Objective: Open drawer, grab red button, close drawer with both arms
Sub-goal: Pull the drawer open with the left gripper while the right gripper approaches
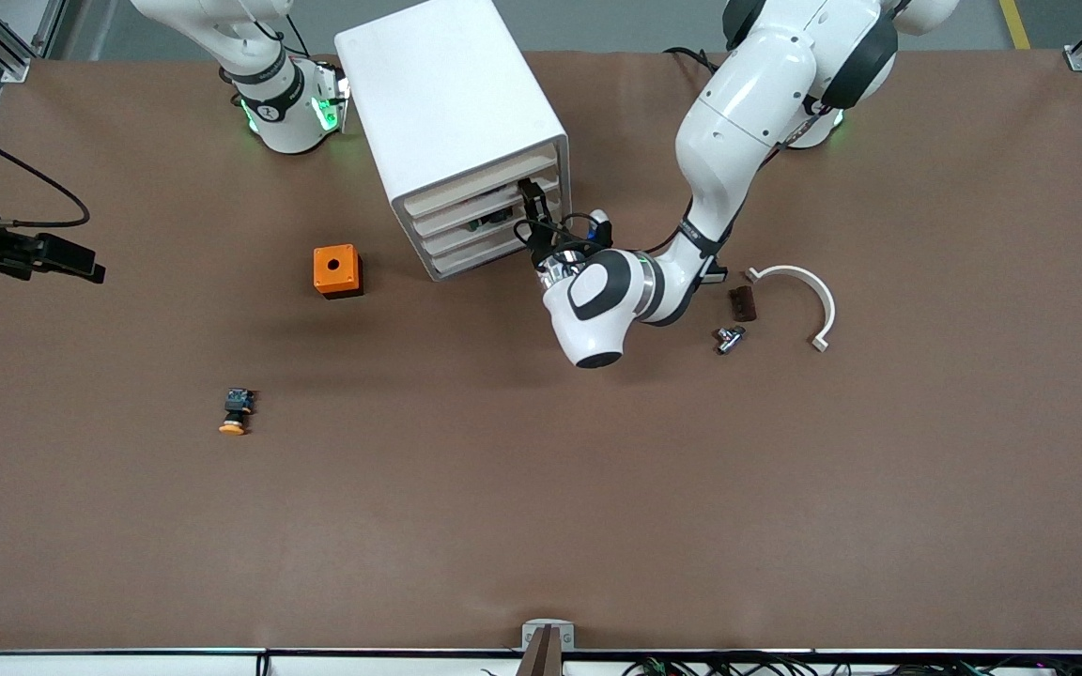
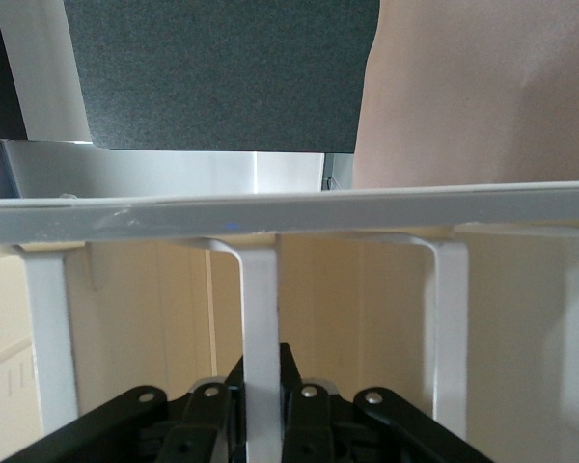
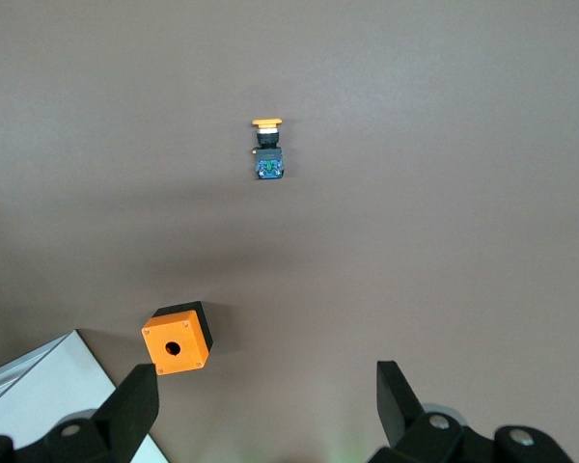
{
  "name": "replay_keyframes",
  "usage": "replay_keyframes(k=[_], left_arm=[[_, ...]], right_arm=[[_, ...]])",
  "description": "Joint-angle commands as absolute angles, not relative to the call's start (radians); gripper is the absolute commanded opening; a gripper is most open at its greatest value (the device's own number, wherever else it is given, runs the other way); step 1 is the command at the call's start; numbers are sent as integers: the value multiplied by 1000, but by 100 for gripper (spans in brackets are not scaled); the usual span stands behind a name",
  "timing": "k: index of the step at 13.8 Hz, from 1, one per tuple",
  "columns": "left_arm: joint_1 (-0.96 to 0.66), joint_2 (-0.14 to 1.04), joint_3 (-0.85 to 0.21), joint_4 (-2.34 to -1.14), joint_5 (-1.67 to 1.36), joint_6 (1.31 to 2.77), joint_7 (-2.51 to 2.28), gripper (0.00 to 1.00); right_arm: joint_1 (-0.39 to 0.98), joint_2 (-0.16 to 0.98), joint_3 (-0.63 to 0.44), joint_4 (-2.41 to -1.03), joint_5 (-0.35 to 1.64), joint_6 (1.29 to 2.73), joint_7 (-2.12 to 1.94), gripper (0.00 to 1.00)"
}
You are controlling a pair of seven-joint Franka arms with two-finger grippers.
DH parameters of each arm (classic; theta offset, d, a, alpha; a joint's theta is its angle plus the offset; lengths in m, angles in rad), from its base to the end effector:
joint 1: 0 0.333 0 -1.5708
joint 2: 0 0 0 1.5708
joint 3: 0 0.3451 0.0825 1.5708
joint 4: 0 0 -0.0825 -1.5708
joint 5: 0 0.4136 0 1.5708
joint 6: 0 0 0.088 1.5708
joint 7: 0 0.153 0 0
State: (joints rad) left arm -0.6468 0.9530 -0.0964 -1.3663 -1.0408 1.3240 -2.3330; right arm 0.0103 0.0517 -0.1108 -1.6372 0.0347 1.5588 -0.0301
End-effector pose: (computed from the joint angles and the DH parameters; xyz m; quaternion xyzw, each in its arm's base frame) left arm 0.4041 -0.5525 0.1626 -0.4322 -0.6141 0.5328 0.3902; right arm 0.5857 -0.0524 0.5437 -0.9971 0.0361 0.0638 0.0187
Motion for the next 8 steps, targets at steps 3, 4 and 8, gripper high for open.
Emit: replay_keyframes(k=[3, 4, 8], left_arm=[[-575, 956, -86, -1351, -1063, 1305, -2345, 8], [-551, 957, -86, -1348, -1063, 1307, -2344, 9], [-476, 957, -86, -1345, -1065, 1315, -2344, 10]], right_arm=[[1, 60, -95, -1614, 49, 1542, 4, 100], [8, 60, -92, -1615, 49, 1537, 56, 100], [61, 55, -92, -1618, 86, 1529, 225, 100]])
